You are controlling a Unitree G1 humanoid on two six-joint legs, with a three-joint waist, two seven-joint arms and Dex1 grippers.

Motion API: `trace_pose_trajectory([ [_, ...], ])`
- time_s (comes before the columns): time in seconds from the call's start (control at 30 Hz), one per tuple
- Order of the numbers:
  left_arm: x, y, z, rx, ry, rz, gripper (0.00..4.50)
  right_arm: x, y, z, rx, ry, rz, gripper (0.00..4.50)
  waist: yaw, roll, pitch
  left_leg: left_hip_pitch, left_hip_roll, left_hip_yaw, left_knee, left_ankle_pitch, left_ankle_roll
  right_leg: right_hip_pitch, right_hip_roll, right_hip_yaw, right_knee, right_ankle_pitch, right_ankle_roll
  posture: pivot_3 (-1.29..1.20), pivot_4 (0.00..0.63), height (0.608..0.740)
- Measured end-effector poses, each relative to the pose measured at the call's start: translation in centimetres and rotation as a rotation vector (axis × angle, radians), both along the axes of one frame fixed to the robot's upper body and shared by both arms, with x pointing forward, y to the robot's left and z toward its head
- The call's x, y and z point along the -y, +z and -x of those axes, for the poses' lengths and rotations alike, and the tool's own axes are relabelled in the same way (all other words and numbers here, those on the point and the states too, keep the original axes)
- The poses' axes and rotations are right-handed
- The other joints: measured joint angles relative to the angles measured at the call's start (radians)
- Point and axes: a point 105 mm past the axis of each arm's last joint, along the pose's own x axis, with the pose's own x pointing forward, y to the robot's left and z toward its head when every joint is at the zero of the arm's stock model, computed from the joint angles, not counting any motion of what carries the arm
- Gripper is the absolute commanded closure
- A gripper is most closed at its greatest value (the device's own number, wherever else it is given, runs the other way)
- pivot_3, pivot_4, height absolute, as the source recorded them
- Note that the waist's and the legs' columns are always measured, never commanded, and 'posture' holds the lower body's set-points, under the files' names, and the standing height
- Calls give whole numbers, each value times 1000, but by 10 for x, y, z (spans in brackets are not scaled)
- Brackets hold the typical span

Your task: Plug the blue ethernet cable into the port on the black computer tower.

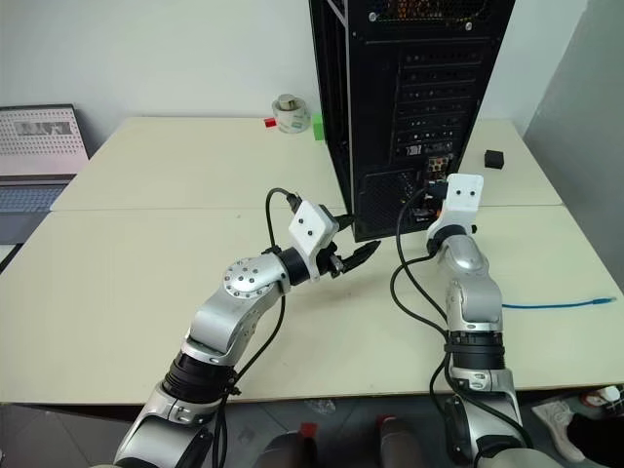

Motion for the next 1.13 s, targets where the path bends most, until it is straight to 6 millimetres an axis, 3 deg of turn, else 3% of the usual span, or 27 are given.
trace_pose_trajectory([
  [0.03, 0, 0, 0, 0, 0, 0, 1247, -1, 0, 0, 0, 6, 4, 4500, 0, 0, 0, 0, 0, 0, 0, 0, 0, 0, 0, 0, 0, 0, 0, 0, 150, 740],
  [0.1, 0, 0, 0, 0, 1, 0, 1247, -1, 0, 0, 1, 19, 17, 3787, 0, 0, 0, 0, 0, 0, 0, 0, 0, 0, 0, 0, 0, 0, 0, 0, 150, 740],
  [0.4, 0, 1, 0, 4, 3, 4, 1247, 7, -5, 2, -23, 83, 111, 1931, 10, 0, 0, -2, -1, -1, -1, 0, 0, -1, -1, -1, -1, 0, 0, 0, 150, 740],
  [0.7, -10, 2, -2, -3, 8, 10, 1247, 28, 1, 35, -35, 254, 259, 65, 15, 0, 0, -2, -1, -1, -1, 0, 0, -1, -1, -1, -2, 0, 0, 0, 150, 740],
  [0.83, -29, 3, -7, -30, 17, -7, 1247, 34, 5, 52, -41, 362, 321, 23, 14, 0, 0, -2, -1, -1, -1, 0, 0, 0, 0, -1, -1, 0, 0, 0, 150, 740],
  [0.93, -54, 6, -9, -41, 10, -41, 1247, 51, 11, 66, -52, 427, 361, 23, 15, 0, 0, -2, -1, -1, -1, 0, 0, 0, 0, -2, -2, 0, 0, 0, 150, 740],
  [1.13, -78, -1, -1, -71, -48, -127, 1247, 70, 30, 80, -21, 481, 370, 23, 15, 0, 0, -2, -1, -1, -1, 0, 0, 0, 0, -2, -2, 0, 0, 0, 150, 740],
])
